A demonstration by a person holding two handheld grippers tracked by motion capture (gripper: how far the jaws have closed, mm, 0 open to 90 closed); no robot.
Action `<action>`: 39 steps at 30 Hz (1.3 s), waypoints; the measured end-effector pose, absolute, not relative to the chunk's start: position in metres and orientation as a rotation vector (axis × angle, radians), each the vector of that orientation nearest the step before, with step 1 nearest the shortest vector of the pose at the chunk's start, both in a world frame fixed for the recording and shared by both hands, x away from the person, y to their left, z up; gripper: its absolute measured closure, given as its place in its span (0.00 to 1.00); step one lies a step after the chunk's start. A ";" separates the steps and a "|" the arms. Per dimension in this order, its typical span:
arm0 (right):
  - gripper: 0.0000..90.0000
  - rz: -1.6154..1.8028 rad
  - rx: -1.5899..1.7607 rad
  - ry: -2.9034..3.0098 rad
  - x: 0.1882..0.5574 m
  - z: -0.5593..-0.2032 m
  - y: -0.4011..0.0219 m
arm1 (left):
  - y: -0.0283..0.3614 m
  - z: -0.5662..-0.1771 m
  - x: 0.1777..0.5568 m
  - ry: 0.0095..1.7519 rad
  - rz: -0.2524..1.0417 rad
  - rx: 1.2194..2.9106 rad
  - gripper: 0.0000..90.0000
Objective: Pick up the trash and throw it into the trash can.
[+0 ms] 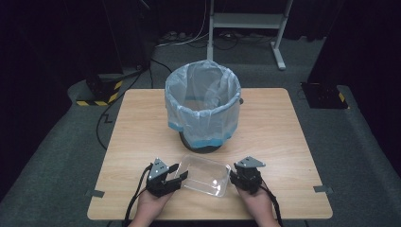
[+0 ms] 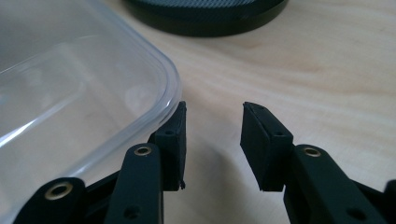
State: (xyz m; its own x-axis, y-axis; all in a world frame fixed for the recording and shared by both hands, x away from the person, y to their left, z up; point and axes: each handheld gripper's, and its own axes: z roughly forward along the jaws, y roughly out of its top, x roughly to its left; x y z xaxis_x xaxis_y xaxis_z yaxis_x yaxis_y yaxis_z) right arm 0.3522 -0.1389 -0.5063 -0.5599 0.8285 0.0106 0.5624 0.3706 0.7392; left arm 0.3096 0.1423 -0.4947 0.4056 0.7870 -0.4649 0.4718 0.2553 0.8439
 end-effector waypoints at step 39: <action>0.46 1.420 1.485 2.254 0.350 -0.494 -0.136 | 0.135 -0.502 0.321 1.334 0.164 1.271 0.36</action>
State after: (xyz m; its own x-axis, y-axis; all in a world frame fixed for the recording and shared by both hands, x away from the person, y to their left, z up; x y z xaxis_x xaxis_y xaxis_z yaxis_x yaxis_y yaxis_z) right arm 0.3498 -0.1356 -0.4944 -0.5229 0.7607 0.3847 0.6752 0.0942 0.7316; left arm 0.3213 0.1349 -0.5017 0.3263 0.7174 -0.6155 0.5465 0.3881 0.7421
